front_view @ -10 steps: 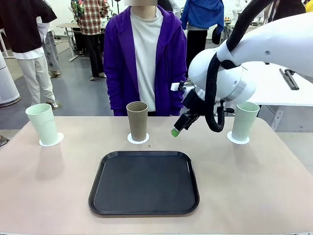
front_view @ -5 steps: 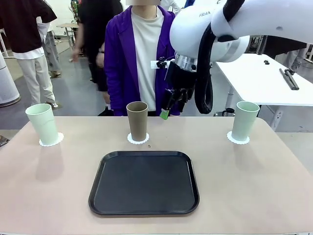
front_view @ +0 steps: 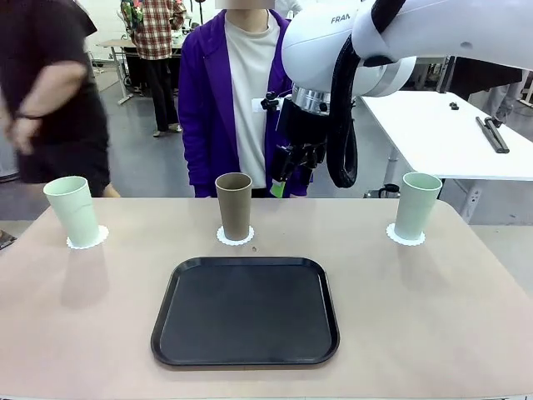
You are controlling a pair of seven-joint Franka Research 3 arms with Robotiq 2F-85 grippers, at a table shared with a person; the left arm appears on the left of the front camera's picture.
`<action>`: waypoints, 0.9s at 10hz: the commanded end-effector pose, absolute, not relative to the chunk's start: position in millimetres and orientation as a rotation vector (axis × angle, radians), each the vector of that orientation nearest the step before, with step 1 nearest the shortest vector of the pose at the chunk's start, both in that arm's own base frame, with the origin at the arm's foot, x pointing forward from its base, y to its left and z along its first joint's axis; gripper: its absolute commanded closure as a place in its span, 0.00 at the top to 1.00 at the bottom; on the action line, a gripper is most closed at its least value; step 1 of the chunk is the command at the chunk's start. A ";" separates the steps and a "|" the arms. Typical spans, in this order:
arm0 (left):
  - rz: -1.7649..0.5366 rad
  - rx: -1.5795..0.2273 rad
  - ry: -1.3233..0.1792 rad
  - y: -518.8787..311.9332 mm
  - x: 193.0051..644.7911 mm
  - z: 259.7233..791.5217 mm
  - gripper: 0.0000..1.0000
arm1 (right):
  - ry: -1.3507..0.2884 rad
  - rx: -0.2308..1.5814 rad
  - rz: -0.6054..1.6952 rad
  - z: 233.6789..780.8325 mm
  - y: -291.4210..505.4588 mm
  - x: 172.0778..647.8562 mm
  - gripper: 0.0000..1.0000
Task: Place coasters on the table and set cups on them.
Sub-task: Take one Reusable plastic cup from the Flat Tray and place it on a coaster set by the human.
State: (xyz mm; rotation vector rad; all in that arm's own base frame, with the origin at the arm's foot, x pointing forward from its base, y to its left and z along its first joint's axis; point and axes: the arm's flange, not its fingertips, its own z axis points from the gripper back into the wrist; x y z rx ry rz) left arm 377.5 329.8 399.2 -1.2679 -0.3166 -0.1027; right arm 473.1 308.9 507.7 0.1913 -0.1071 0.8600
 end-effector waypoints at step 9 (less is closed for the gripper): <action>-0.094 -1.264 -0.315 330.4 376.2 401.9 1.00 | -0.105 0.200 0.861 505.2 304.9 467.1 1.00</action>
